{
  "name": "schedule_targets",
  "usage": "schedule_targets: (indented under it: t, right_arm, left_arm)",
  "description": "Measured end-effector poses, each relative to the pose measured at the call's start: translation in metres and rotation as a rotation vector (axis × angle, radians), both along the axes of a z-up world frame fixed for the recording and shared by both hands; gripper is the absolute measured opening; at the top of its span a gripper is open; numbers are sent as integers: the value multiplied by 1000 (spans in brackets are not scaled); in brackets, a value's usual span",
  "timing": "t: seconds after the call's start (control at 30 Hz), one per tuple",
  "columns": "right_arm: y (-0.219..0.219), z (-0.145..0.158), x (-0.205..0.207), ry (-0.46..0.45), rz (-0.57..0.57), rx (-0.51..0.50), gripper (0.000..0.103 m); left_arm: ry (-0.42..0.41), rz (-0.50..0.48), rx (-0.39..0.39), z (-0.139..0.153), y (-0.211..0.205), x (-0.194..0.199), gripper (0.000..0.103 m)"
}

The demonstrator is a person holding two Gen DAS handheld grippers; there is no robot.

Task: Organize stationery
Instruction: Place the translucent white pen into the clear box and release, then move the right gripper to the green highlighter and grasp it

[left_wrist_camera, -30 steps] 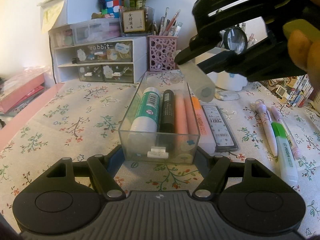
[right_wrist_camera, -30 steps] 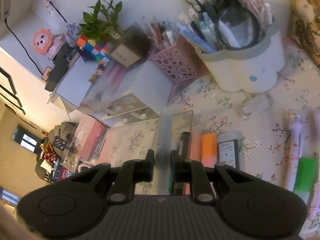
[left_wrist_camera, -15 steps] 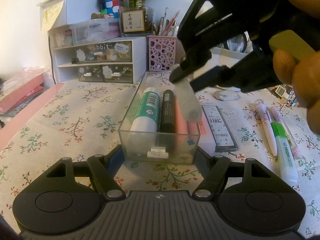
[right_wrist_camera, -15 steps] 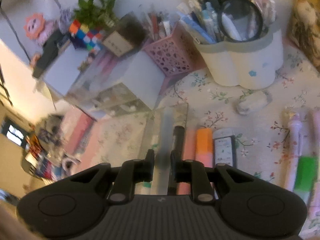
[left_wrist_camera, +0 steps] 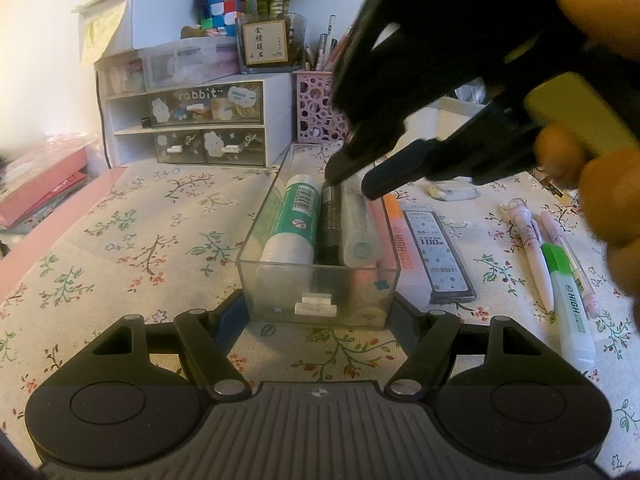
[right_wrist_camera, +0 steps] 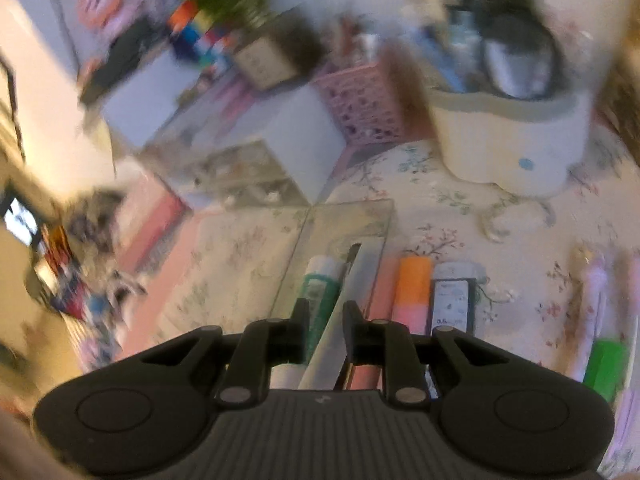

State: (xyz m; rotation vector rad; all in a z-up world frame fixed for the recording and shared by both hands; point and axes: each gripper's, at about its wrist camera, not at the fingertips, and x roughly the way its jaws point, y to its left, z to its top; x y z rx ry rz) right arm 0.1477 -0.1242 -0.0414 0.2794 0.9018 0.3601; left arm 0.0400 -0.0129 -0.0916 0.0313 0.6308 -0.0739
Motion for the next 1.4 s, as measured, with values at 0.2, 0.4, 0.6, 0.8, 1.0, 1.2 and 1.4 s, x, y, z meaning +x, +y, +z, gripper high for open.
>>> schedule_targets:
  t: [0.2, 0.4, 0.6, 0.8, 1.0, 1.2, 1.4]
  right_arm:
    - [6, -6, 8, -1, 16, -70, 1]
    - [-19, 6, -13, -27, 4, 1, 2]
    - [-65, 10, -26, -40, -115, 47, 2]
    - [-108, 5, -39, -19, -234, 56, 2]
    - [-138, -6, -53, 38, -302, -8, 3]
    - [-130, -12, -67, 70, -275, -70, 3]
    - [-116, -12, -77, 61, -268, -208, 4]
  left_arm:
    - [0, -4, 0, 0, 1, 0, 72]
    - [0, -5, -2, -1, 1, -1, 72]
    - [-1, -5, -2, 0, 1, 0, 72]
    - [0, -4, 1, 0, 0, 0, 72]
    - [-1, -6, 3, 0, 0, 0, 72]
    - [-1, -5, 3, -1, -1, 0, 72]
    - [-1, -4, 4, -1, 0, 0, 72]
